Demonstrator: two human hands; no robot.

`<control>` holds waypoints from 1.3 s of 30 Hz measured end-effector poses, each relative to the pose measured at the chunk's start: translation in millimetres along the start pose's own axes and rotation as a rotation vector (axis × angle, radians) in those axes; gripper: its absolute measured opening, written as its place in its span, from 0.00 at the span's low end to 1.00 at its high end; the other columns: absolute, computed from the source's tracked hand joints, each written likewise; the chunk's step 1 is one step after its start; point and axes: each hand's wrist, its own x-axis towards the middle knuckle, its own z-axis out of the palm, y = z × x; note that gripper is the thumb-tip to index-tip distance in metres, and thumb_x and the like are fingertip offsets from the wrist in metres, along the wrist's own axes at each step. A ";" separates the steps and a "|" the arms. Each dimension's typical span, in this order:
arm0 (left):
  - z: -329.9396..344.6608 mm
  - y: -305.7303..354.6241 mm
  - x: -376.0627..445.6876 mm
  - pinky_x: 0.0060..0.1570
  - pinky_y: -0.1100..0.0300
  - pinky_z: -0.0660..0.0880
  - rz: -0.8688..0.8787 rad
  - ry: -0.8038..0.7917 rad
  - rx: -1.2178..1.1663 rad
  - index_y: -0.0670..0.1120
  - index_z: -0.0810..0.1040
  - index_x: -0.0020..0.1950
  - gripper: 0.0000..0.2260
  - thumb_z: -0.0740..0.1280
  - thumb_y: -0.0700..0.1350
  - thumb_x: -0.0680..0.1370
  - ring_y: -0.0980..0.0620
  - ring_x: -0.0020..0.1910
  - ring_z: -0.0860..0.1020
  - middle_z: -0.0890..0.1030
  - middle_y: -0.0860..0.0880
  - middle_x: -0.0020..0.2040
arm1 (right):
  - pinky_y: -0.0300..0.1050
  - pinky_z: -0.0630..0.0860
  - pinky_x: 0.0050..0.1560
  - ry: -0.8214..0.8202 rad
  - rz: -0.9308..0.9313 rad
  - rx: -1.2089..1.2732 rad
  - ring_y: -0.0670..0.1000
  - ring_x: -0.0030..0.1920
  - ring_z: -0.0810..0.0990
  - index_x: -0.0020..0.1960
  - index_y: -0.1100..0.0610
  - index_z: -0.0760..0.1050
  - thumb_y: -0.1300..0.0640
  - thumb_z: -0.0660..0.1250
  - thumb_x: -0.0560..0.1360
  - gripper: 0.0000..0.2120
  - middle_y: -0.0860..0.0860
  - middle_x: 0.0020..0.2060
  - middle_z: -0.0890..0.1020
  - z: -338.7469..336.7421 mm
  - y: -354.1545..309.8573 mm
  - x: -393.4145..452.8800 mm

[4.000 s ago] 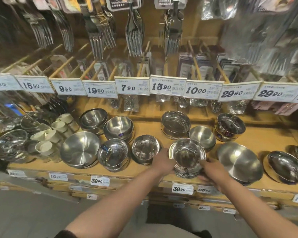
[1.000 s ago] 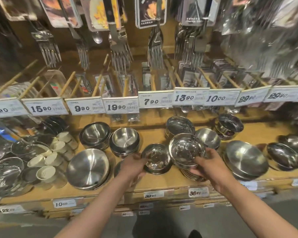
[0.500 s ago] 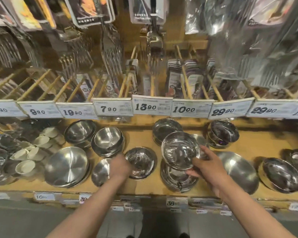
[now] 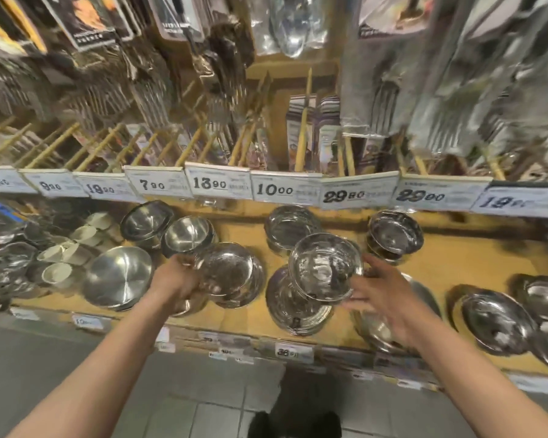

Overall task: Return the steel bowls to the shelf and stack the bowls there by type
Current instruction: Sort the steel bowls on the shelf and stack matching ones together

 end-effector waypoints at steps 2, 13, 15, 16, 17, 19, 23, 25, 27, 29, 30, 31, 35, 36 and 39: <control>0.7 11.8 -14.8 0.29 0.62 0.80 0.001 -0.074 -0.113 0.48 0.76 0.46 0.08 0.71 0.37 0.75 0.53 0.26 0.82 0.84 0.48 0.29 | 0.50 0.85 0.41 0.090 0.009 0.013 0.62 0.46 0.87 0.72 0.55 0.68 0.69 0.70 0.76 0.28 0.64 0.57 0.82 -13.4 -2.3 -9.4; 83.7 75.0 -87.0 0.34 0.53 0.84 0.203 -0.556 -0.561 0.44 0.81 0.54 0.13 0.71 0.30 0.74 0.46 0.36 0.86 0.88 0.44 0.40 | 0.47 0.84 0.32 0.530 -0.030 0.192 0.47 0.27 0.82 0.51 0.56 0.81 0.74 0.66 0.75 0.15 0.50 0.31 0.85 -106.8 48.1 -112.0; 99.7 87.5 -103.5 0.43 0.47 0.85 0.245 -0.594 -0.517 0.44 0.81 0.56 0.13 0.72 0.32 0.75 0.46 0.38 0.86 0.88 0.44 0.40 | 0.46 0.84 0.31 0.595 -0.025 0.194 0.48 0.26 0.82 0.53 0.57 0.81 0.73 0.68 0.74 0.14 0.51 0.31 0.86 -134.4 52.8 -129.1; 107.2 94.0 -110.5 0.40 0.50 0.85 0.258 -0.597 -0.504 0.44 0.81 0.57 0.13 0.72 0.33 0.75 0.47 0.37 0.86 0.88 0.45 0.39 | 0.44 0.84 0.30 0.628 -0.026 0.203 0.49 0.27 0.82 0.55 0.58 0.80 0.73 0.68 0.74 0.14 0.51 0.31 0.86 -149.9 54.8 -134.5; 114.1 100.9 -116.8 0.35 0.54 0.84 0.267 -0.593 -0.495 0.45 0.81 0.58 0.14 0.72 0.32 0.75 0.49 0.34 0.86 0.88 0.46 0.38 | 0.43 0.83 0.30 0.662 -0.030 0.221 0.50 0.27 0.83 0.55 0.59 0.79 0.72 0.68 0.74 0.14 0.51 0.31 0.86 -165.8 56.1 -138.3; 124.9 113.6 -129.4 0.27 0.62 0.79 0.282 -0.593 -0.490 0.45 0.80 0.58 0.14 0.71 0.31 0.75 0.51 0.29 0.85 0.87 0.47 0.35 | 0.41 0.82 0.28 0.715 -0.045 0.269 0.51 0.27 0.84 0.53 0.57 0.78 0.71 0.68 0.75 0.12 0.50 0.30 0.86 -195.0 57.2 -138.3; 153.1 140.0 -153.6 0.26 0.61 0.78 0.247 -0.558 -0.484 0.42 0.79 0.60 0.15 0.71 0.31 0.75 0.49 0.28 0.84 0.87 0.43 0.36 | 0.40 0.81 0.28 0.700 -0.060 0.245 0.52 0.29 0.85 0.55 0.60 0.80 0.70 0.67 0.74 0.12 0.54 0.38 0.87 -244.0 57.4 -121.8; 171.9 152.9 -163.8 0.26 0.60 0.78 0.217 -0.520 -0.492 0.42 0.80 0.58 0.13 0.70 0.32 0.76 0.49 0.29 0.84 0.87 0.41 0.40 | 0.42 0.82 0.29 0.633 -0.075 0.176 0.51 0.32 0.86 0.53 0.59 0.83 0.70 0.67 0.75 0.11 0.54 0.39 0.88 -263.9 54.4 -108.0; 191.7 165.2 -172.7 0.28 0.59 0.80 0.203 -0.461 -0.474 0.42 0.82 0.56 0.11 0.72 0.32 0.75 0.50 0.32 0.85 0.87 0.40 0.45 | 0.42 0.82 0.29 0.601 -0.099 0.087 0.49 0.32 0.86 0.47 0.56 0.84 0.68 0.68 0.76 0.10 0.53 0.38 0.87 -279.9 50.1 -93.8; 205.5 172.8 -181.5 0.31 0.57 0.82 0.181 -0.432 -0.480 0.41 0.83 0.53 0.10 0.72 0.32 0.74 0.49 0.33 0.85 0.86 0.38 0.46 | 0.42 0.81 0.28 0.566 -0.119 -0.008 0.50 0.30 0.85 0.49 0.55 0.84 0.66 0.70 0.76 0.07 0.53 0.37 0.87 -289.8 46.3 -80.7; 211.6 174.7 -186.9 0.32 0.56 0.83 0.171 -0.421 -0.488 0.41 0.82 0.53 0.10 0.72 0.31 0.73 0.49 0.33 0.85 0.86 0.38 0.46 | 0.43 0.82 0.28 0.540 -0.114 -0.043 0.52 0.31 0.85 0.51 0.56 0.83 0.65 0.71 0.76 0.07 0.55 0.39 0.87 -294.9 45.3 -74.5; 215.4 175.2 -192.4 0.32 0.56 0.83 0.163 -0.411 -0.499 0.41 0.82 0.53 0.11 0.72 0.31 0.73 0.48 0.33 0.85 0.86 0.39 0.45 | 0.45 0.83 0.29 0.513 -0.095 -0.069 0.54 0.32 0.86 0.53 0.57 0.83 0.64 0.71 0.76 0.07 0.57 0.41 0.87 -298.7 43.4 -68.1; 220.9 170.5 -212.5 0.27 0.60 0.80 0.114 -0.385 -0.556 0.39 0.81 0.51 0.11 0.71 0.28 0.72 0.46 0.33 0.85 0.86 0.39 0.44 | 0.44 0.83 0.29 0.354 -0.018 -0.208 0.61 0.43 0.87 0.58 0.61 0.82 0.65 0.69 0.78 0.10 0.61 0.48 0.85 -302.1 38.6 -48.7; 221.9 170.1 -215.9 0.26 0.61 0.80 0.102 -0.364 -0.563 0.39 0.81 0.50 0.10 0.70 0.28 0.72 0.46 0.32 0.84 0.85 0.39 0.43 | 0.43 0.83 0.30 0.319 -0.013 -0.254 0.60 0.41 0.87 0.61 0.61 0.81 0.64 0.69 0.78 0.12 0.59 0.50 0.84 -302.0 38.7 -44.6; 225.1 170.7 -221.3 0.25 0.59 0.81 0.090 -0.309 -0.554 0.41 0.80 0.48 0.10 0.70 0.28 0.73 0.48 0.30 0.83 0.85 0.42 0.38 | 0.44 0.84 0.31 0.286 -0.013 -0.310 0.55 0.38 0.87 0.65 0.62 0.79 0.63 0.71 0.77 0.16 0.57 0.54 0.82 -303.0 42.3 -34.0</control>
